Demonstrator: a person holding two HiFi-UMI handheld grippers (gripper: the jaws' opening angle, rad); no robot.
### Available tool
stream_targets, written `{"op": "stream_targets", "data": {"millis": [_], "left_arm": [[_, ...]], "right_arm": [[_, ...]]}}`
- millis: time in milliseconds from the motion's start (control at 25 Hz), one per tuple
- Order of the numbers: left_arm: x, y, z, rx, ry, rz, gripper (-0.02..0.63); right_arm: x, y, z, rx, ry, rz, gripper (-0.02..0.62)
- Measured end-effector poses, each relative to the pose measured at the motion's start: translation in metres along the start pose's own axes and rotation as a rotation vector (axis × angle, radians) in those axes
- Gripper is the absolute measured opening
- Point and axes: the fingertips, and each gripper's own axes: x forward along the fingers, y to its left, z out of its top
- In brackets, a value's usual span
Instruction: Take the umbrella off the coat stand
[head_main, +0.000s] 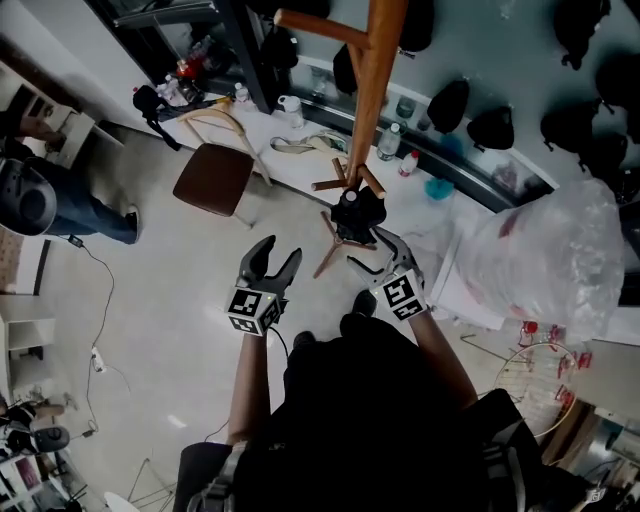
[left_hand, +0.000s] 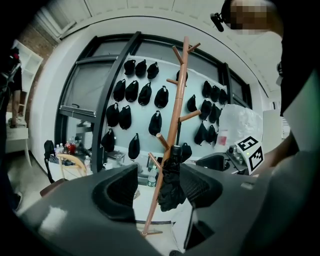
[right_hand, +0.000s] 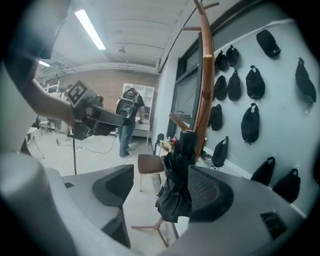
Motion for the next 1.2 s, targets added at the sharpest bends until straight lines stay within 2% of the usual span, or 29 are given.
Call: {"op": "stream_targets", "data": {"millis": [280,480,640,800,1040,1200], "left_arm": [[0.012,0.008,0.005,-0.019,-0.034,0.105,0.262],[0.024,0.009,0.015,-0.009,-0.033,0.106,0.262],[0.034,0.018,0.018,0.000,-0.017,0.069,0.262],[0.049,0.028,0.025,0.035,0.002,-0.005,0.262],[0.069,0.043,0.043,0.083,0.006,-0.092,0.262],[0.077,0.050,0.045,0.106,0.021,-0.146,0.262]], "right_arm": [[0.019,-0.007,0.002,-0.120,-0.013,0.114,0.340],[0.029,-0.025,0.000,-0.092,-0.011,0.109,0.339],[0.041,-0.036,-0.009,-0.051,0.015,0.066,0.337],[0.050,-0.042,-0.012,-0.036,0.058,0.007,0.342],[0.059,-0.039,-0.005,0.019,0.065,-0.054,0.347],[0.068,-0.042,-0.015,0.064,0.074,-0.094,0.348]]}}
